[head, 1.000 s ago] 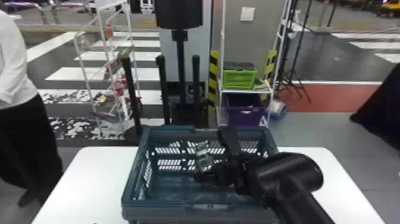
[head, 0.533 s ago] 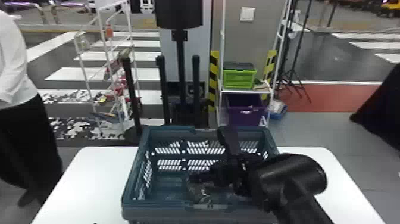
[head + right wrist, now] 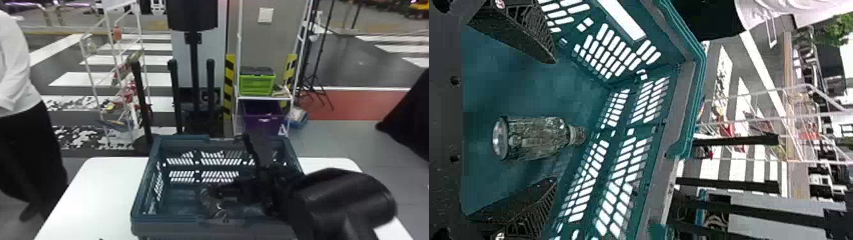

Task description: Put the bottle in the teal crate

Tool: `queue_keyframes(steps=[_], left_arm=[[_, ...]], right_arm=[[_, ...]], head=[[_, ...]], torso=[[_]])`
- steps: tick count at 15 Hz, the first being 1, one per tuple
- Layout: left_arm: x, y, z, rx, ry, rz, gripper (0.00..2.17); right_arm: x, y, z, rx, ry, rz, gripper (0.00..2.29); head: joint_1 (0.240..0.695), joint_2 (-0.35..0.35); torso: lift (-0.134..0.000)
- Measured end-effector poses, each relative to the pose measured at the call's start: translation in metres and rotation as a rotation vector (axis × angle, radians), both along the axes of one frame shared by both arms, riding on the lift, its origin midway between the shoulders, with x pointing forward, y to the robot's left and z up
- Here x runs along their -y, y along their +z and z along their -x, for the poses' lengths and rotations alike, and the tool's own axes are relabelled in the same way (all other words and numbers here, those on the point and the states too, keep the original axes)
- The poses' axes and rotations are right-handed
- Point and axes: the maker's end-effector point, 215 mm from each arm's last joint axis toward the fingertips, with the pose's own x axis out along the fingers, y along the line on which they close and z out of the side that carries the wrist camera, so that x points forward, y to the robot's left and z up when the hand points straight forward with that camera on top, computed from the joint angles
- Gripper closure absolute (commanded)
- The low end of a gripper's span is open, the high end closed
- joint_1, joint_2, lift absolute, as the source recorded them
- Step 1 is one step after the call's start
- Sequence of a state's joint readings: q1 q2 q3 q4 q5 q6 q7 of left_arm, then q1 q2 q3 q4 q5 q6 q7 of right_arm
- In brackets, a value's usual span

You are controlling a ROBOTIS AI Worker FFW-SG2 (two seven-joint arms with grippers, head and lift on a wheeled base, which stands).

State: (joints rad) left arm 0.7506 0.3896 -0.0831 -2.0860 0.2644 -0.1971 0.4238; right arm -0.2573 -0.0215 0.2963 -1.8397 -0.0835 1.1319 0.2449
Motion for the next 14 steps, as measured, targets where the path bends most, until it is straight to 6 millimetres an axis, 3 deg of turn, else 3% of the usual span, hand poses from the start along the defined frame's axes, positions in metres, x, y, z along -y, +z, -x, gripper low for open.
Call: queue_keyframes(steps=[3,6,10,14], left_arm=[[-0.001,0.000,0.000,0.001,-0.002,-0.001,0.14],[0.000,-0.001,0.000,0.000,-0.006,0.000,0.14],[0.004,0.000,-0.001,0.001,-0.011,0.003,0.14],[0.005,0.000,0.000,0.000,-0.013,0.005,0.14]], right_arm=[[0.046,0.006,0.026,0.039,-0.064,-0.006,0.06],[0.086,0.025,0.049,0.138,-0.111,-0.032,0.06],[0.118,0.056,0.080,0.348,-0.157,-0.078,0.06],[0.143,0.058,0.117,0.483,-0.216,-0.115,0.05]], head=[[0.499,0.000],[0.499,0.000],[0.499,0.000],[0.499,0.000]], torso=[[0.000],[0.000],[0.000],[0.000]])
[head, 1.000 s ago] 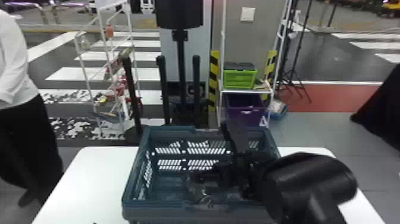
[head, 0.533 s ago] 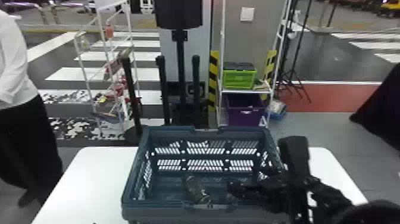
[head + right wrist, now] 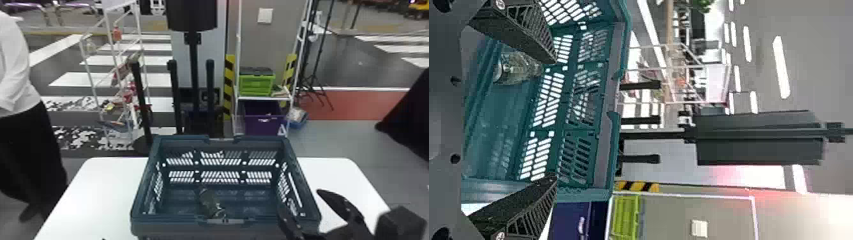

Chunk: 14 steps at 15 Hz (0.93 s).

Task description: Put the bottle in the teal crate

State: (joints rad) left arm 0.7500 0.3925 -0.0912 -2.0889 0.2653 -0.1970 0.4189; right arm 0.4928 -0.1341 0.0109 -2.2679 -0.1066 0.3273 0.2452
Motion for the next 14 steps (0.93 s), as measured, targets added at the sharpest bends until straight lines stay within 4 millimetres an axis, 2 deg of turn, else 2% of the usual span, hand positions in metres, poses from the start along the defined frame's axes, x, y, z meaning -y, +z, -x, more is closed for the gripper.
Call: queue_keyframes(steps=[3,8,11,14], left_arm=[[0.002,0.001,0.000,0.003,0.000,0.003,0.14],[0.004,0.003,0.001,0.004,0.000,0.003,0.14],[0.005,0.003,0.002,0.004,-0.001,0.002,0.14],[0.007,0.003,0.002,0.003,-0.002,0.002,0.14]], right_arm=[[0.018,-0.007,0.027,0.074,-0.044,-0.046,0.05],[0.053,-0.036,0.061,0.058,-0.134,-0.073,0.05],[0.061,-0.040,0.073,0.068,-0.157,-0.076,0.05],[0.061,-0.042,0.076,0.070,-0.164,-0.080,0.05]], head=[[0.499,0.000],[0.499,0.000],[0.499,0.000],[0.499,0.000]], torso=[[0.000],[0.000],[0.000],[0.000]])
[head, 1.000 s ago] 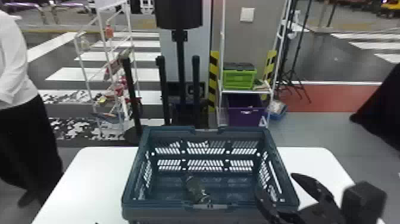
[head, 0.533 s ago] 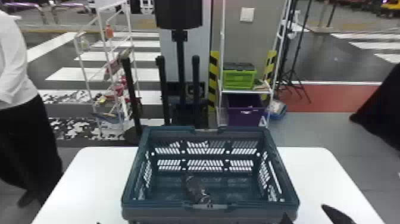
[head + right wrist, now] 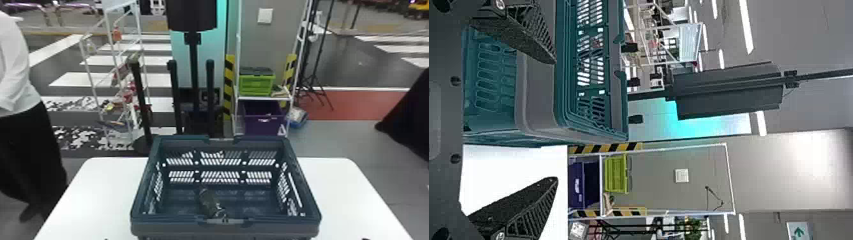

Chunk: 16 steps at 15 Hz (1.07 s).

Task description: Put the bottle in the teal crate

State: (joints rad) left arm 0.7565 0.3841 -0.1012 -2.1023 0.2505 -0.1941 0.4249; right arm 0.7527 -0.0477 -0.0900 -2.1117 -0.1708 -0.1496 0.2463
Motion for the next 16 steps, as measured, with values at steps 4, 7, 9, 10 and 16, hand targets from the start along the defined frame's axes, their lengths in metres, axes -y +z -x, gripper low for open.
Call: queue_keyframes(steps=[4,7,9,10,16], left_arm=[[0.0003,0.0007,0.0012,0.001,0.002,0.001,0.14],[0.0007,0.0013,0.0017,0.002,0.003,0.003,0.14],[0.0012,0.0021,0.0022,0.003,0.002,0.002,0.14],[0.0012,0.0023,0.0024,0.004,0.003,0.001,0.14],[0.0028,0.0033,0.0042,0.005,0.001,0.001,0.14]], right_arm=[[0.0003,-0.0010,0.0008,-0.002,-0.001,-0.002,0.05],[0.0001,-0.0019,0.0015,-0.004,0.000,-0.005,0.05],[-0.0009,-0.0018,0.0017,-0.004,0.004,-0.007,0.05],[-0.0010,-0.0015,0.0018,-0.003,0.005,-0.007,0.05],[-0.0002,0.0030,0.0063,0.012,0.004,-0.004,0.05]], head=[[0.499,0.000],[0.499,0.000],[0.499,0.000],[0.499,0.000],[0.499,0.000]], torso=[[0.000],[0.000],[0.000],[0.000],[0.000]])
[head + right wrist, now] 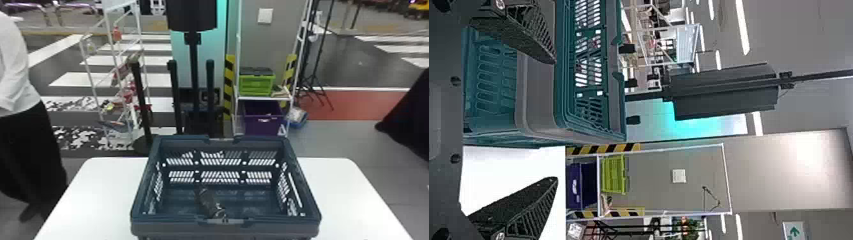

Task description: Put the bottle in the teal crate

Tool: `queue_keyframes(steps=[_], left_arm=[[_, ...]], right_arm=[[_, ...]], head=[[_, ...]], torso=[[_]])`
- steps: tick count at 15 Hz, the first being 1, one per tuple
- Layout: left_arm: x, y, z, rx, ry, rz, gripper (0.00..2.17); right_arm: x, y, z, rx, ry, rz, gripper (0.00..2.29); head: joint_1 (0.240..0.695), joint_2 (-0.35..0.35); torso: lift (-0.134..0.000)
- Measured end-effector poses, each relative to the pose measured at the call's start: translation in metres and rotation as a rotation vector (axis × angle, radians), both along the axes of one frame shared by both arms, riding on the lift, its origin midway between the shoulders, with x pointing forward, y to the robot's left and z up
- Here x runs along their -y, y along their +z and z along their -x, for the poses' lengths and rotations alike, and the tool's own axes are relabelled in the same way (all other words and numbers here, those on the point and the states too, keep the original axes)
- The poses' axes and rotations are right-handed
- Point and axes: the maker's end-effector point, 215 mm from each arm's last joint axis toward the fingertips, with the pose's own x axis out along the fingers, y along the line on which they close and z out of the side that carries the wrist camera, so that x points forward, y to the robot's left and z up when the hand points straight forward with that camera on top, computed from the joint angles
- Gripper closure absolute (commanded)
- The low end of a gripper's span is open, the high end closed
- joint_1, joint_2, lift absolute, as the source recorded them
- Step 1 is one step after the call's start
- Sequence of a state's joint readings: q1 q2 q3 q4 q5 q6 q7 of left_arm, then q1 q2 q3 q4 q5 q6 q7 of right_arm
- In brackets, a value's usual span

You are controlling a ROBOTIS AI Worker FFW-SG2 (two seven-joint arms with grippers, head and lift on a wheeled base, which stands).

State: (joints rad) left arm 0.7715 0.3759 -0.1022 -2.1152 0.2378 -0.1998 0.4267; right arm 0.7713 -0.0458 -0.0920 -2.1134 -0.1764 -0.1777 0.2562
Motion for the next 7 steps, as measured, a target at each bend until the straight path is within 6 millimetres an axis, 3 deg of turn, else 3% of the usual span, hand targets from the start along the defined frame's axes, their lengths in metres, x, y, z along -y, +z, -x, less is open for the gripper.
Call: queue_keyframes(steps=[7], left_arm=[[0.0007,-0.0002,0.0005,-0.001,-0.003,0.000,0.14]], right_arm=[[-0.0013,0.0018,0.0023,0.001,-0.006,-0.007,0.05]], head=[[0.499,0.000]], torso=[[0.000]])
